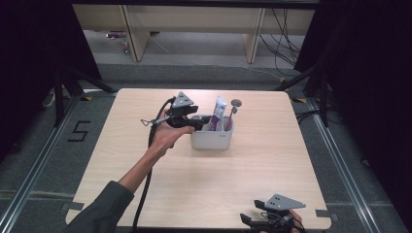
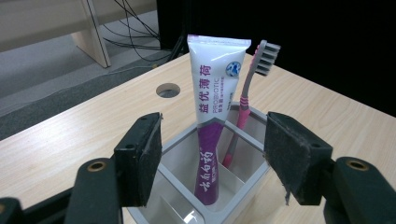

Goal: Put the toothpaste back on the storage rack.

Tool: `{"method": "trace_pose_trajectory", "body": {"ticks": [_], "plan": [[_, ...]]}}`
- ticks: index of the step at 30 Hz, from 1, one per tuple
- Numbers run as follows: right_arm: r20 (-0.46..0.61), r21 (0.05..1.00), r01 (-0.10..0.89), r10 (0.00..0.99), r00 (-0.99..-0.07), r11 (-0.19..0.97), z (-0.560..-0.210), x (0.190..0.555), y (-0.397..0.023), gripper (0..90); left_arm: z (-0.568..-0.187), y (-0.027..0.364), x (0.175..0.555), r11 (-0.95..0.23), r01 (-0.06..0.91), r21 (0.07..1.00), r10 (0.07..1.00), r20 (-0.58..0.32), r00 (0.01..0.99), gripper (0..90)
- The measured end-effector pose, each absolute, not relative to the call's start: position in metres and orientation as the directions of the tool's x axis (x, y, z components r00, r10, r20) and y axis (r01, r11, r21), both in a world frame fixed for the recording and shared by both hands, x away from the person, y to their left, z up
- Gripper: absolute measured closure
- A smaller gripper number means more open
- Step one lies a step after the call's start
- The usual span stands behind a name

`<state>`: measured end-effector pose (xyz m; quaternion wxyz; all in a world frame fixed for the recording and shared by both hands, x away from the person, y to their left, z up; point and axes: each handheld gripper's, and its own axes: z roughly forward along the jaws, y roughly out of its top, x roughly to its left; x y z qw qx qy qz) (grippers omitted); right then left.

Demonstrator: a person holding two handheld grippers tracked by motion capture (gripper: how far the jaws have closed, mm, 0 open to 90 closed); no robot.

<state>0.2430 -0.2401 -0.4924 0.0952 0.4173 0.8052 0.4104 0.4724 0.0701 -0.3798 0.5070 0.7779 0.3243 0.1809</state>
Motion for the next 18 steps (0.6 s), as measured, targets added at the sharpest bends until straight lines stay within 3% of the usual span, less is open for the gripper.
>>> {"method": "trace_pose_trajectory", "body": {"ticks": [8,18], "plan": [[0.197,0.742,0.597,0.75,-0.631,0.307,-0.493,0.243,-0.24,28.2,-0.383,0.078,0.457,-0.247,0.357,0.901,0.667,-0.109,0.737,31.9],[0.213,0.733,0.606,0.743,-0.635,0.308,-0.494,0.244,-0.24,28.2,-0.387,0.08,0.438,-0.271,0.314,0.91,0.604,-0.093,0.791,24.2]]}}
